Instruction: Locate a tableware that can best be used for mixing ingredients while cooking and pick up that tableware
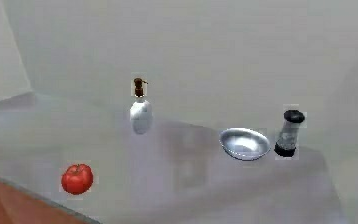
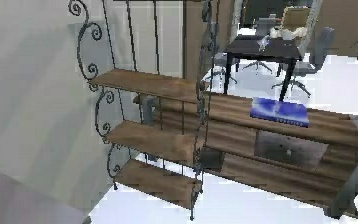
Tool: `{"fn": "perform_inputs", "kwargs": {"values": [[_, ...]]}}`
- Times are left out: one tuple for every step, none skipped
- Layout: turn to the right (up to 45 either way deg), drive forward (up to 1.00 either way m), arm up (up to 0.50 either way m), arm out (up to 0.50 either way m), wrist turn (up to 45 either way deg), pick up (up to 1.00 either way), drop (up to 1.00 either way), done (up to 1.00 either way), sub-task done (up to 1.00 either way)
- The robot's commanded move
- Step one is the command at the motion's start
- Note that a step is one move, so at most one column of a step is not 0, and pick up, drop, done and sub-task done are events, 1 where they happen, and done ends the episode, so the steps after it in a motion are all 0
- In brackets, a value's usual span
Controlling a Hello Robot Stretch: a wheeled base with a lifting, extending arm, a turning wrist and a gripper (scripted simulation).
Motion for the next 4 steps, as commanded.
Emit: {"fn": "perform_inputs", "kwargs": {"values": [[-45.0,0.0,0.0,0.0,0.0,0.0,0.0,0.0,0.0],[-24.0,0.0,0.0,0.0,0.0,0.0,0.0,0.0,0.0],[0.0,0.0,0.5,0.0,0.0,0.0,0.0,0.0,0.0],[0.0,0.0,0.38,0.0,0.0,0.0,0.0,0.0,0.0]]}}
